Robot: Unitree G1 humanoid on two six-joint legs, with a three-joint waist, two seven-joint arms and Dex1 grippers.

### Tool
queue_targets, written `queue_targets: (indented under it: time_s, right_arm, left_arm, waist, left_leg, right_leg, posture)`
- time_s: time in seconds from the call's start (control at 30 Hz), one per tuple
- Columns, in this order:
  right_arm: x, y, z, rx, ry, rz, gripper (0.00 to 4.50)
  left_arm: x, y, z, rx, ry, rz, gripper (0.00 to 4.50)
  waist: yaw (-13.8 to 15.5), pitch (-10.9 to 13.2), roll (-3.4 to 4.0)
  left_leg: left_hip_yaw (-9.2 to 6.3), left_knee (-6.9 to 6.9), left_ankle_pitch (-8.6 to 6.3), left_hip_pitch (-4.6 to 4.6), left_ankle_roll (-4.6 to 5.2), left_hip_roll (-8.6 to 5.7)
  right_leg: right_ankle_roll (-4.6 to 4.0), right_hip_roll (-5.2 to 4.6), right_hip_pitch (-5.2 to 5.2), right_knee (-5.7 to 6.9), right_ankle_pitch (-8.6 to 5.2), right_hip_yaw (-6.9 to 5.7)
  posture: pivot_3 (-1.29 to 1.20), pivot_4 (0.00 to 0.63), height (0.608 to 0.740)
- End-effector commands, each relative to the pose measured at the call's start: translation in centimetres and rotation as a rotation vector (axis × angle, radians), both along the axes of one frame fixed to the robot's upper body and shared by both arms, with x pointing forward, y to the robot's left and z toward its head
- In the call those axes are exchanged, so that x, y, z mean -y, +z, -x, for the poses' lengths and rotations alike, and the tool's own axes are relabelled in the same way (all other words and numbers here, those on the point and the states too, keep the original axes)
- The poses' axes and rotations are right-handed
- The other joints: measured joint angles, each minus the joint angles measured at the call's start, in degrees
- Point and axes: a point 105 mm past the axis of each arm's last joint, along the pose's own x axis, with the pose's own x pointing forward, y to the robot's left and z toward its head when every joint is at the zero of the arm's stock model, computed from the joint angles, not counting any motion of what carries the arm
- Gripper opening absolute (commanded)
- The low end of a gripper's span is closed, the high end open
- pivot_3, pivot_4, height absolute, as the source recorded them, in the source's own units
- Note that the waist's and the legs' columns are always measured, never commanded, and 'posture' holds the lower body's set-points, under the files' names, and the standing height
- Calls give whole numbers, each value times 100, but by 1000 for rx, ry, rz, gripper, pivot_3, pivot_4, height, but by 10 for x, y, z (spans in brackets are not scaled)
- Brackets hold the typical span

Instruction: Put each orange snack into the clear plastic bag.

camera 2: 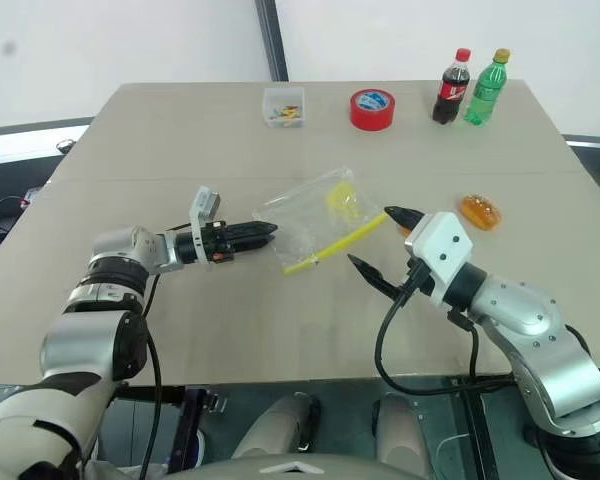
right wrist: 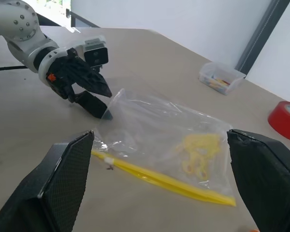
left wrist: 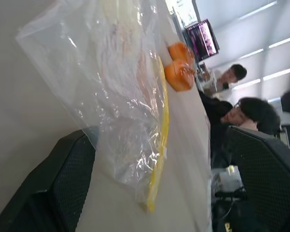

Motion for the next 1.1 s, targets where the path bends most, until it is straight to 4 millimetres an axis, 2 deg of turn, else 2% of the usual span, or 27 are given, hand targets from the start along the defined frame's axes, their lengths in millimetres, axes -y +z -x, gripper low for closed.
queue_targets:
  time_s: [0.03,0.17,0.27,0.33,0.47,0.53,0.57,0.6,0.63,0.7,0.8,0.9,1.1]
  right_arm:
    - [-3,10,4,48,3,-10,4500]
    - [-5,9,2,48,4,-18,4500]
    - [-6,9,0,52,5,-20,4500]
    - [-6,9,-1,54,3,-21,4500]
    - [-6,8,1,55,-9,-21,4500]
    - [-6,7,3,57,-19,-17,4500]
    - [-5,7,4,58,-26,-18,4500]
    - [-5,7,4,59,-36,-20,4500]
    - [-4,7,5,61,-45,-22,4500]
    - [-3,7,5,61,-58,-26,4500]
    - [-3,6,5,64,-68,-25,4500]
    - [-5,5,4,72,-73,-16,4500]
    - [-9,-12,-6,108,-112,101,4500]
  left_arm:
    - [2,-8,3,-135,42,-3,4485]
    - [14,-4,-3,-73,-27,-93,4485]
    - [26,-17,8,28,-208,-189,4485]
    - [30,-24,14,34,-280,-184,4485]
    - [35,-45,1,-58,-107,-165,4485]
    - [43,-49,-6,-99,-18,-115,4485]
    - [49,-51,-9,-110,16,-102,4485]
    - [56,-51,-12,-135,50,-63,3939]
    - [64,-50,-10,-157,40,-25,3625]
    - [78,-50,-8,-202,37,34,2600]
    - [90,-48,-9,-238,50,78,1353]
    - [93,-37,-11,-268,59,133,173]
    - [82,18,-5,-300,-9,317,67]
  waist:
    - [-5,0,0]
    - [19,1,-2]
    - [20,1,-1]
    - [18,0,0]
    - [23,0,0]
    - [86,-15,13]
    - [127,-15,13]
    - [155,-15,13]
    - [161,-15,13]
    - [156,-13,9]
    - [176,-22,19]
    - [191,-40,40]
    - [107,-27,22]
  left_leg:
    - [-1,0,0,0,-1,0]
    - [0,-1,5,-1,-10,-1]
    - [3,-1,13,-2,-22,-4]
    - [6,-1,13,-2,-22,-4]
    - [4,-3,11,-2,-19,-4]
    - [3,-3,1,-2,-2,-4]
    - [-10,-2,-1,33,2,-5]
    - [-11,-4,-2,64,3,-4]
    - [-12,-7,-2,83,4,-3]
    - [-21,-5,-2,87,4,-2]
    - [-18,0,0,86,3,-4]
    - [-28,0,0,88,3,-14]
    - [-33,-2,0,76,3,-16]
  right_leg:
    - [0,1,0,0,0,0]
    - [-1,0,-1,-2,0,0]
    - [-1,-2,1,-5,1,1]
    - [-1,-2,1,-5,1,4]
    - [-1,-2,1,-9,1,1]
    - [0,-2,2,-9,1,1]
    - [3,-4,39,-14,-1,-11]
    - [20,-6,71,-16,-11,-12]
    - [33,-6,90,-18,-20,-14]
    - [42,-5,100,-20,-24,-20]
    - [46,-6,100,-20,-21,-18]
    - [45,-16,108,-21,-21,-24]
    - [46,-13,98,-21,-22,-26]
  posture:
    - [0,150,736]
    - [0,150,736]
    - [0,150,736]
    - [0,150,736]
    - [0,150,736]
    - [0,150,736]
    - [0,150,736]
    - [0,150,736]
    - [0,150,736]
    - [0,150,736]
    - [0,150,736]
    - [0,150,736]
    - [0,150,736]
